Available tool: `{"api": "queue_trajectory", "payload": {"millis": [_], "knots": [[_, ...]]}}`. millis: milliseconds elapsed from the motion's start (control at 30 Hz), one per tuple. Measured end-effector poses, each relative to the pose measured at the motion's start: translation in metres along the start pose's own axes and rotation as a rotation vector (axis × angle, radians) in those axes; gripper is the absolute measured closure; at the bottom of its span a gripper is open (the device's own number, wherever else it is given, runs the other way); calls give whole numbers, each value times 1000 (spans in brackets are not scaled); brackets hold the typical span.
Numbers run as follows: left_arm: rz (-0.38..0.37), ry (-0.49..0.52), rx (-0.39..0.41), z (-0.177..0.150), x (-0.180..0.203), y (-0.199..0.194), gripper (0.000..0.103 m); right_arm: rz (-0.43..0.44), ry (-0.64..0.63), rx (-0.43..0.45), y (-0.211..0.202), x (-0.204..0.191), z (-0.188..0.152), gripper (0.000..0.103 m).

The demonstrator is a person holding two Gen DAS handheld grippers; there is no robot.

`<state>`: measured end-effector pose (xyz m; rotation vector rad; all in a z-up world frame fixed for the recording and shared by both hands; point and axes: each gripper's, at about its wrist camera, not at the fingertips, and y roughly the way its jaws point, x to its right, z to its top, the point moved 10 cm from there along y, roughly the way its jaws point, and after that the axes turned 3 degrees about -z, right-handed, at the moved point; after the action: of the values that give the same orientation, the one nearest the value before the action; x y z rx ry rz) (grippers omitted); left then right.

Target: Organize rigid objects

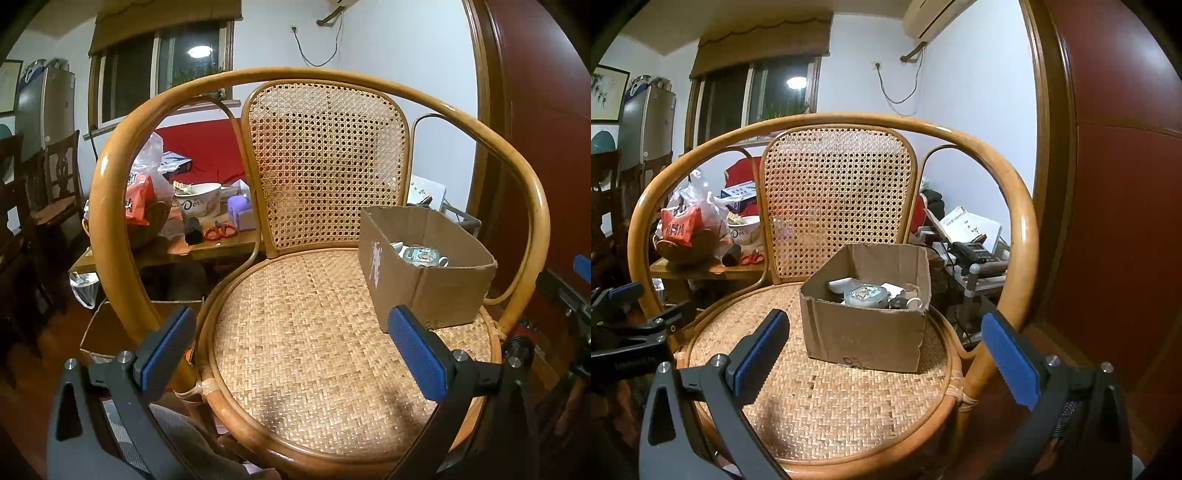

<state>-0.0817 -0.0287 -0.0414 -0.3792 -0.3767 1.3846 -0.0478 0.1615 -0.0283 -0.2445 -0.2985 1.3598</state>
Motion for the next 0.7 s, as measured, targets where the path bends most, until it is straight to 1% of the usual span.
{"api": "queue_trajectory", "payload": {"millis": [100,300,500,700], "knots": [[-68,-42,9,0,9,-1,0,2,-1,-2,1,-1,0,0],[-103,-36,26,-2,29,-4,0,3,-6,-2,0,-3,-1,0],[-100,-31,34,-4,40,-3,0,2,-4,-2,0,-3,-1,0],[-95,-29,27,-6,38,-1,0,1,-8,-2,0,-3,-1,0]]}}
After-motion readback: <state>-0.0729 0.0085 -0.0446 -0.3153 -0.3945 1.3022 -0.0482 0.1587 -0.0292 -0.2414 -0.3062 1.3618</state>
